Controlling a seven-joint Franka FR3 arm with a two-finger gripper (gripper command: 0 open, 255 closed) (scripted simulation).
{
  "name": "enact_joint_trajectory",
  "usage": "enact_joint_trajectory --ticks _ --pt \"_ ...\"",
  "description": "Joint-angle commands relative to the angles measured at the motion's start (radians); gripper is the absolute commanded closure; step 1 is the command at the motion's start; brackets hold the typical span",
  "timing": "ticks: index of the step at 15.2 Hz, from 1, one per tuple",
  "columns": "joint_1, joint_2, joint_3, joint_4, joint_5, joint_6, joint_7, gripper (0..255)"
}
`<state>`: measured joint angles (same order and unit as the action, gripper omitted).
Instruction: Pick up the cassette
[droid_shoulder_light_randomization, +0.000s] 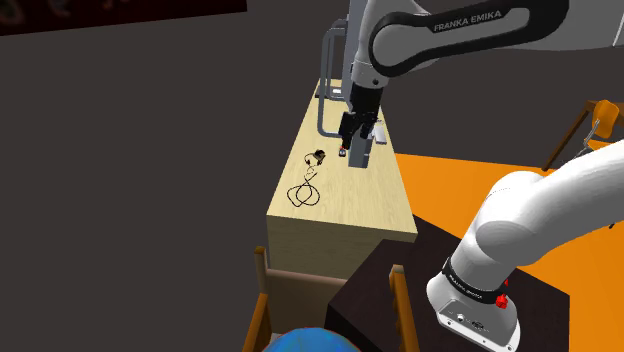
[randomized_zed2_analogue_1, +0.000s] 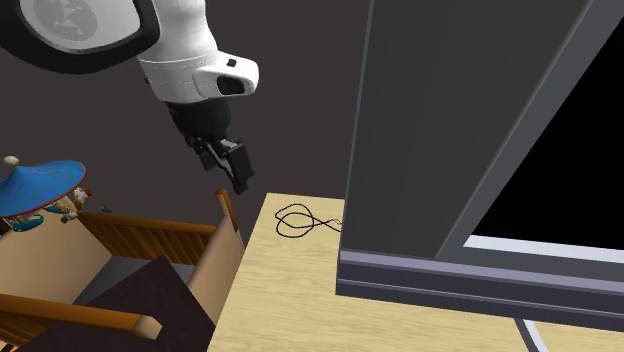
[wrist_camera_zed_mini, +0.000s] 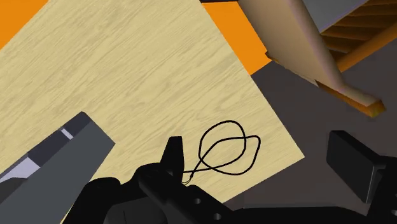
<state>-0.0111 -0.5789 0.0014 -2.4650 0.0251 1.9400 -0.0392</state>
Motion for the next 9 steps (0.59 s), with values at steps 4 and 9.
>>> enact_joint_trajectory --ticks 4,9 --pt "-0.009 0.168 0.002 0.005 -0.003 0.164 0.017 0" --pt "-0.018 0.356 0.0 0.044 -0.007 0.311 0.033 0"
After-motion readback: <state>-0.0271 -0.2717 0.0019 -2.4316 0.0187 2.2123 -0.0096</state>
